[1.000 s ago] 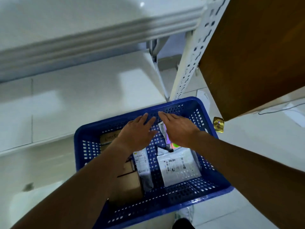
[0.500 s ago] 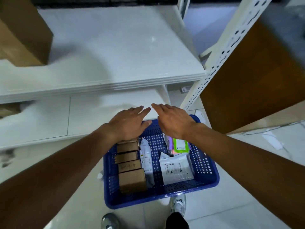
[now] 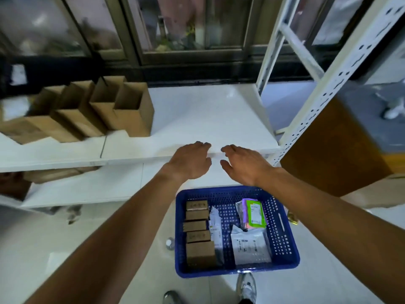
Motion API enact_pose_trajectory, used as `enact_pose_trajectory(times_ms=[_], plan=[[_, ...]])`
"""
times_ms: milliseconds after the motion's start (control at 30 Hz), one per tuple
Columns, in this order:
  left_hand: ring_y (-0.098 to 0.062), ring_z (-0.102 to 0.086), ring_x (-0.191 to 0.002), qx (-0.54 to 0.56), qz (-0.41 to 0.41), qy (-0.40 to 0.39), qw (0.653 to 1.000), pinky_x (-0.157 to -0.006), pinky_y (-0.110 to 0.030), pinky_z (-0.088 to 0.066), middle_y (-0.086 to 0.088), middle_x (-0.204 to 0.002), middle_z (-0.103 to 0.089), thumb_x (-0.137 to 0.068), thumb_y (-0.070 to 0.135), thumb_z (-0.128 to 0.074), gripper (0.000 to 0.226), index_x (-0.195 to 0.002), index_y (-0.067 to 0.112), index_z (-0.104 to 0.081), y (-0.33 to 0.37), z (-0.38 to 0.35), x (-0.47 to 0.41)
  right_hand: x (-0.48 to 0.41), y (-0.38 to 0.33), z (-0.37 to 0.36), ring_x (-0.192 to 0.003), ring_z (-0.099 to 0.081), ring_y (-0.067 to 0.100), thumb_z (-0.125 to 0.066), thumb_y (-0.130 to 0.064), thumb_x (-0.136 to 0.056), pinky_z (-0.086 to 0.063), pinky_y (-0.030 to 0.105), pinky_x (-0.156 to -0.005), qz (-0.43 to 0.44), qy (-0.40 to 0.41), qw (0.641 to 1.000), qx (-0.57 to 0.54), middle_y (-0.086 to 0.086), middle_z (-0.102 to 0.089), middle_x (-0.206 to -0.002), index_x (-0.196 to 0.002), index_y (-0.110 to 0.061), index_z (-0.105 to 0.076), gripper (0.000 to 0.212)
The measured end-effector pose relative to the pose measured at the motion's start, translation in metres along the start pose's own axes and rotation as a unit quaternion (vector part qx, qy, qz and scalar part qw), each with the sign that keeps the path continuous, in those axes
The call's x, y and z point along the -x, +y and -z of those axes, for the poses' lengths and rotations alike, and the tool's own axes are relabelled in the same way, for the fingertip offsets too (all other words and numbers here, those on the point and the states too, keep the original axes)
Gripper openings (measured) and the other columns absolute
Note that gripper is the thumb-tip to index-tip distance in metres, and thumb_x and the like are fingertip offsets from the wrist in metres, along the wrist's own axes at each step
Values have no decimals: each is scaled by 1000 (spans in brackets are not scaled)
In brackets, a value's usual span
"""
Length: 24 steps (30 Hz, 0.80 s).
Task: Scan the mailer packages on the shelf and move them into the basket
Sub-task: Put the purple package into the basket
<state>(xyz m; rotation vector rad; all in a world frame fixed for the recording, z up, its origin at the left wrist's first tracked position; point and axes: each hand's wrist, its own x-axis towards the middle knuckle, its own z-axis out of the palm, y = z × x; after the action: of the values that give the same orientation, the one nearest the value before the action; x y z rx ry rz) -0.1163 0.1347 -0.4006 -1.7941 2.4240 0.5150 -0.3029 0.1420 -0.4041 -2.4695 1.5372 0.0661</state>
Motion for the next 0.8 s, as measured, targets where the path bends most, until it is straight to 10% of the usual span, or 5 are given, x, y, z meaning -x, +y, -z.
enact_pose_trajectory(times_ms=[567,800], plan=[[-24,-51,-130,58,51,134,988,-106,-35,-41,2,-145,-53,-102,41,-44,45,-143,25,-49,43,179,40,38,-12,187,-106,-60,31,-40,-29,-100,-47,37,-85,-27,98,995,24,9,-65,-121,-119,-13,-61,33],[-18,-65,-92,125,-3,143,982,-84,-36,-54,5,-100,-73,-95,36,-50,29,-93,22,-74,75,252,50,49,-8,252,-88,-63,35,-41,-33,-97,-46,36,-69,-38,165,985,28,10,-70,-96,-95,-19,-64,27]])
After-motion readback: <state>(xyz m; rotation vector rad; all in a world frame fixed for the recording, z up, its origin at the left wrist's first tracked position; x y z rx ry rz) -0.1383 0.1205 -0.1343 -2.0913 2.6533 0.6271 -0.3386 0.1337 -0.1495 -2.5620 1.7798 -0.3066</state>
